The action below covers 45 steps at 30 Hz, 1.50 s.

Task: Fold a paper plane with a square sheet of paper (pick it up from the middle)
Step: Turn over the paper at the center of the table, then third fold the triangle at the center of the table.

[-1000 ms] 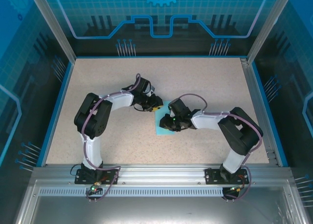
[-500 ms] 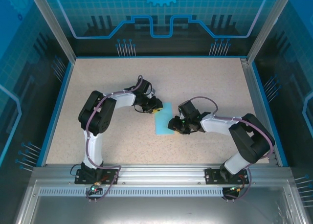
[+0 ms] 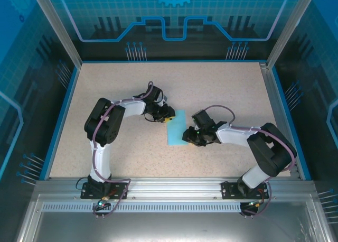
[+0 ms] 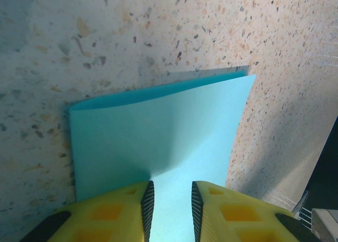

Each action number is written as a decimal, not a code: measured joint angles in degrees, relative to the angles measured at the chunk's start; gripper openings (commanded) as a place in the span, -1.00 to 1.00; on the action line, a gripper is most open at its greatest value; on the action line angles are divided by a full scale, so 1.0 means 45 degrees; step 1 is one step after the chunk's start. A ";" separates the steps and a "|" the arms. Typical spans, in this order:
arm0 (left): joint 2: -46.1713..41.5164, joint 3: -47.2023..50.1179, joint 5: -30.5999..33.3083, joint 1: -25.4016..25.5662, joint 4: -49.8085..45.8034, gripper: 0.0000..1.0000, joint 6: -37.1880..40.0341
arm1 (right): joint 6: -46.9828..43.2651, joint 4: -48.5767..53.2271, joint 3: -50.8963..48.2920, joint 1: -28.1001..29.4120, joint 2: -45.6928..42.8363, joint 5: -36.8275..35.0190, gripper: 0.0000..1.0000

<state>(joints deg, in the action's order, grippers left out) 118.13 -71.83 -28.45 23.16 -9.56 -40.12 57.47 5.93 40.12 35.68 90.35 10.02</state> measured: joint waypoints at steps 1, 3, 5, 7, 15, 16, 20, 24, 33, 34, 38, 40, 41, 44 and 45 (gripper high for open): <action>0.0000 0.0000 -0.0005 0.0000 0.0000 -0.41 0.0000 | 0.0039 -0.0034 -0.0015 0.0000 0.0005 0.0010 -0.33; 0.0000 0.0000 -0.0019 0.0000 0.0000 -0.41 0.0000 | 0.0097 -0.0180 -0.0044 0.0000 0.0024 0.0112 -0.34; 0.0000 0.0000 -0.0029 0.0000 0.0000 -0.41 0.0000 | 0.0131 -0.0418 -0.0039 0.0019 0.0160 0.0296 -0.33; 0.0000 0.0000 -0.0029 0.0000 0.0000 -0.41 0.0000 | 0.0131 -0.0471 -0.0034 0.0024 0.0199 0.0369 -0.31; 0.0000 0.0073 -0.0087 -0.0015 0.0121 -0.41 -0.0005 | 0.0112 -0.0651 0.0364 0.0015 0.0457 0.0801 -0.23; 0.0000 0.0083 -0.0097 -0.0015 0.0146 -0.41 0.0000 | 0.0083 -0.0680 0.0418 0.0000 0.0457 0.0831 -0.22; 0.0000 0.0083 -0.0121 -0.0024 0.0151 -0.41 0.0000 | -0.0068 -0.0777 0.0529 -0.0073 0.0452 0.0879 -0.18; 0.0000 0.0087 -0.0121 -0.0029 0.0151 -0.41 -0.0005 | -0.0204 -0.0889 0.0568 -0.0340 0.0452 0.0962 -0.16; 0.0000 0.0097 -0.0121 -0.0024 0.0155 -0.42 0.0000 | -0.0835 -0.0092 0.1593 -0.0563 0.0447 0.0860 -0.09; 0.0000 0.0097 -0.0121 -0.0029 0.0155 -0.42 0.0000 | -0.0831 0.0015 0.1583 -0.0520 0.0403 0.0845 -0.09; -0.0010 0.0131 -0.0121 -0.0024 0.0199 -0.42 0.0005 | -0.0544 0.0029 0.1035 -0.0097 -0.0063 0.0874 -0.09; -0.0019 0.0141 -0.0121 -0.0029 0.0209 -0.42 0.0010 | -0.0223 -0.0126 0.0597 0.0291 -0.0359 0.0923 -0.08; -0.0019 0.0141 -0.0121 -0.0029 0.0209 -0.42 0.0010 | 0.0000 -0.0209 0.0364 0.0539 -0.0500 0.0928 -0.06; -0.0019 0.0146 -0.0121 -0.0029 0.0204 -0.42 0.0044 | 0.0583 -0.0437 -0.0063 0.1127 -0.0772 0.0923 -0.04; -0.0019 0.0146 -0.0121 -0.0029 0.0204 -0.42 0.0044 | 0.0767 -0.0539 -0.0126 0.1273 -0.0801 0.0928 -0.04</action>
<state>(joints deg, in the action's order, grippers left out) 118.04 -71.18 -28.99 23.03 -8.64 -39.92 60.93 3.51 39.55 41.41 86.74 14.20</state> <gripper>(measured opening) 0.290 0.478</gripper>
